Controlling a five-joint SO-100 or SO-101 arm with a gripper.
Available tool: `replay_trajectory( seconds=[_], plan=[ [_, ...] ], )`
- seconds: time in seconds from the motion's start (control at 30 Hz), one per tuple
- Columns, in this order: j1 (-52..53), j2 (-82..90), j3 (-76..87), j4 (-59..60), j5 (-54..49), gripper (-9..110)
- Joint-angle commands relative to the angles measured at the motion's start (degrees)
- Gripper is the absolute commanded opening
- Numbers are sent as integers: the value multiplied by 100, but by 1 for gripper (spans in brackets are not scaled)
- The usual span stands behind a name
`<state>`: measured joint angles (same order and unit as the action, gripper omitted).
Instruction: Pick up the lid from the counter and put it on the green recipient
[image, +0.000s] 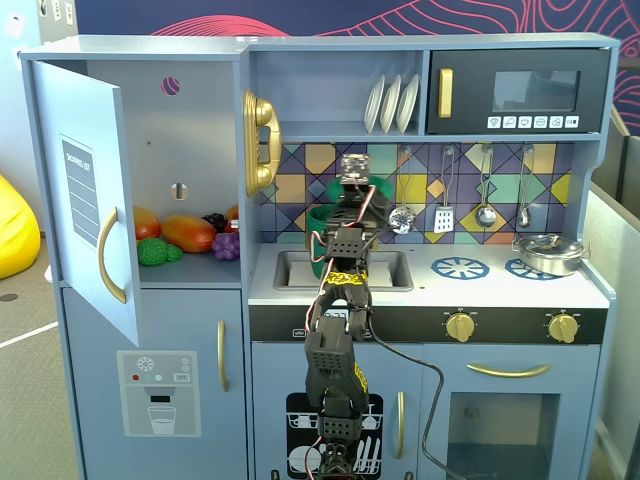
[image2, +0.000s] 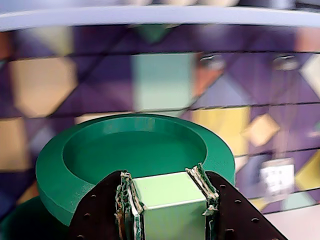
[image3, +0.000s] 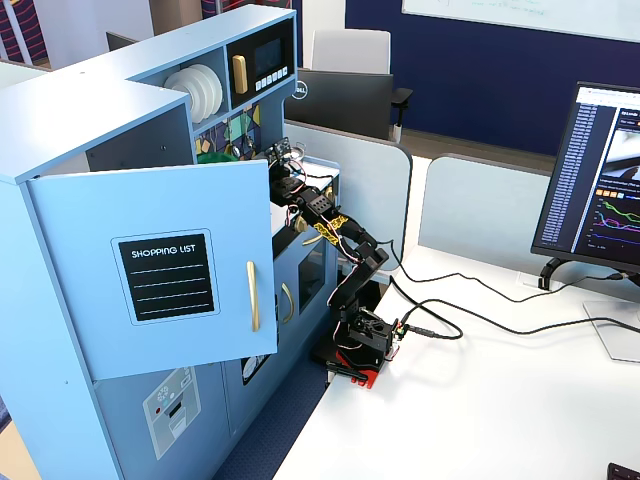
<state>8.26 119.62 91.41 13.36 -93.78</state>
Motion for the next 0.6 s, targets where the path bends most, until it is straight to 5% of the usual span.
replay_trajectory(
  seconds=[0.0,0.57],
  plan=[
    [-325,422,-492,211,-105,0],
    [-545,255,-193,316,-132,0]
  ],
)
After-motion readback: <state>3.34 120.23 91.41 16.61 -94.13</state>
